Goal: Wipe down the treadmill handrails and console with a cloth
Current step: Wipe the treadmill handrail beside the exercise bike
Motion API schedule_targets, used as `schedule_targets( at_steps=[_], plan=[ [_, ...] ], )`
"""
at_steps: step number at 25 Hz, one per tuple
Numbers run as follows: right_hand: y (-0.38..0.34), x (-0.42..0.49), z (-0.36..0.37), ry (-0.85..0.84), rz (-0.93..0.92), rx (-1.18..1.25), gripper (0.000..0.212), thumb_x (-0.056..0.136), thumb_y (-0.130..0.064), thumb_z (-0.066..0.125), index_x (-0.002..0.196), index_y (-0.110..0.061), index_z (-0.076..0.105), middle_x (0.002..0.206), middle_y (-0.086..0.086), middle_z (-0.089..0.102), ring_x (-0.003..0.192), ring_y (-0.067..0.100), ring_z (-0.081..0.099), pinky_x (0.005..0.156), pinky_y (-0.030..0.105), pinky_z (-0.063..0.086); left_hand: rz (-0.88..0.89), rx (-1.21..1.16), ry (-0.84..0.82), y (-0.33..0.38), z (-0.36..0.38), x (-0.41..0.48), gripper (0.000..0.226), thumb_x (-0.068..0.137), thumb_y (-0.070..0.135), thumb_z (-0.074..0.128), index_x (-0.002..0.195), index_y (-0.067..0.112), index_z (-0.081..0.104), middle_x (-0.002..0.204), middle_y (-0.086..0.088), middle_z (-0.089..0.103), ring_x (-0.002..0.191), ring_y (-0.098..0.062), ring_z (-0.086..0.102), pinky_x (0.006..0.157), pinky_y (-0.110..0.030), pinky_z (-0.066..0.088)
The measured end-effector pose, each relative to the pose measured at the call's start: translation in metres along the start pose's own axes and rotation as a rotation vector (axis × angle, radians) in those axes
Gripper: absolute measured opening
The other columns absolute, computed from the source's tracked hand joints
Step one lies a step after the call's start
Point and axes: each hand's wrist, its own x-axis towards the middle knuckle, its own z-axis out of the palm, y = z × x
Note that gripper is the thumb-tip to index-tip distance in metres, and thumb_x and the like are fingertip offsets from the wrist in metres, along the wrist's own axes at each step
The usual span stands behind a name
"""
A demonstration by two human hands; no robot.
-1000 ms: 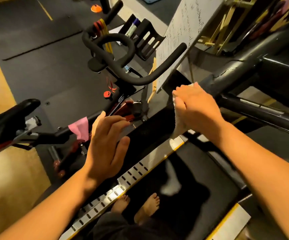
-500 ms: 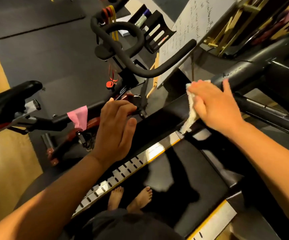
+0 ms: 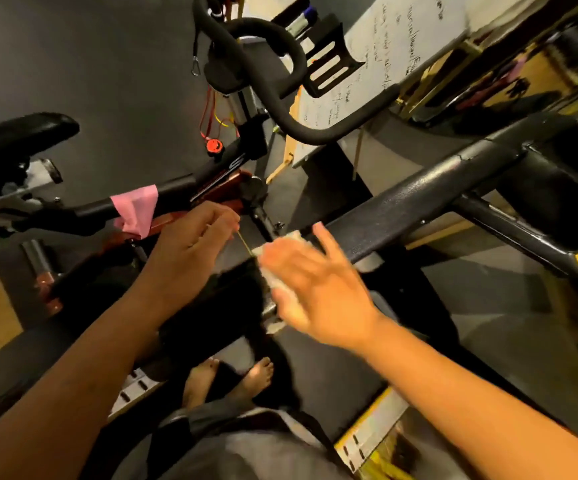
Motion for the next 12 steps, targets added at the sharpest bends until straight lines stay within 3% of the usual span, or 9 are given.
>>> schedule_targets(
  at_steps=[4, 7, 9, 12],
  plan=[
    [0.144, -0.004, -0.054, -0.08, 0.607, -0.131, 0.045, 0.094, -0.037, 0.028, 0.13, -0.03, 0.053, 0.139, -0.004, 0.052, 0.138, 0.017, 0.036, 0.112, 0.064, 0.01, -0.083, -0.078, -0.061, -0.018, 0.002, -0.012, 0.02, 0.084, 0.033, 0.046, 0.092, 0.03, 0.063, 0.097, 0.003, 0.069, 0.09, -0.013, 0.066, 0.083, -0.026, 0.048],
    [0.127, 0.024, -0.059, -0.073, 0.792, -0.111, 0.042, 0.089, -0.03, 0.031, 0.107, -0.013, 0.064, 0.118, 0.008, 0.061, 0.122, 0.032, 0.047, 0.106, 0.061, 0.024, -0.086, -0.093, -0.087, -0.03, 0.001, -0.016, 0.021, 0.086, 0.027, 0.046, 0.093, 0.032, 0.064, 0.096, 0.01, 0.07, 0.092, -0.011, 0.066, 0.09, -0.038, 0.051],
    [0.063, 0.04, -0.045, -0.094, 0.717, -0.153, 0.042, 0.085, -0.028, 0.031, 0.097, -0.013, 0.068, 0.105, 0.011, 0.067, 0.105, 0.034, 0.054, 0.102, 0.05, 0.031, -0.072, -0.103, -0.079, -0.031, -0.002, -0.016, 0.021, 0.087, 0.03, 0.045, 0.089, 0.036, 0.065, 0.094, 0.014, 0.07, 0.091, -0.006, 0.066, 0.092, -0.04, 0.051],
    [-0.069, 0.054, -0.009, -0.248, 0.286, -0.095, 0.042, 0.083, -0.033, 0.031, 0.085, -0.017, 0.069, 0.088, 0.008, 0.07, 0.093, 0.031, 0.056, 0.103, 0.046, 0.031, -0.116, -0.145, -0.064, -0.03, -0.006, -0.008, 0.019, 0.078, 0.053, 0.046, 0.08, 0.05, 0.065, 0.087, 0.021, 0.07, 0.084, -0.002, 0.066, 0.086, -0.033, 0.05]
  ],
)
